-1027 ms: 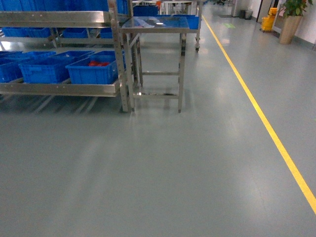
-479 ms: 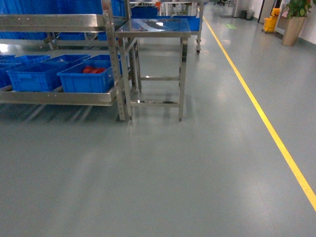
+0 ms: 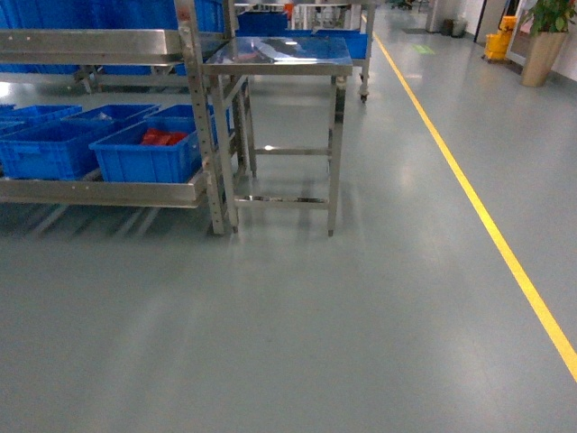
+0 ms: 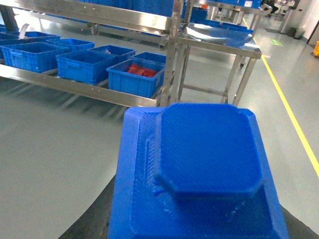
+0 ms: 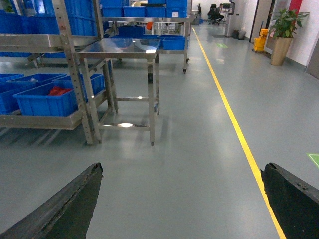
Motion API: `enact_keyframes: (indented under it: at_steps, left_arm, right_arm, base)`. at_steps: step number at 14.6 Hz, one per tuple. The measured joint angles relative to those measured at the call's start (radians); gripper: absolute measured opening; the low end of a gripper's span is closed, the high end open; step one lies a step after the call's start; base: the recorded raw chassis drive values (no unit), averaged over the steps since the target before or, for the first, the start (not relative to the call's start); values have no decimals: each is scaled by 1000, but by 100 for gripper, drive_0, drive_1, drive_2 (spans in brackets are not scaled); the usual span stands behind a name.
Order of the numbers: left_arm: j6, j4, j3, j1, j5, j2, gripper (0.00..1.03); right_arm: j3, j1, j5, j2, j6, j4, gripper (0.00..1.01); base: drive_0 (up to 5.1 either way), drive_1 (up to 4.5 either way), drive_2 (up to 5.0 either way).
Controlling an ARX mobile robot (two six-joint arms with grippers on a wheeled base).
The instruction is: Pick blue part to blue bin on bottom shelf
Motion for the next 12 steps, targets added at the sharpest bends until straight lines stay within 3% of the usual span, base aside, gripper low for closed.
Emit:
enact_keyframes:
  at_steps: [12]
  left_arm:
    - [0, 0, 0, 0, 0, 0, 43]
  right_arm:
    - [0, 0, 0, 0, 0, 1, 98]
  base:
    - [1, 404, -401]
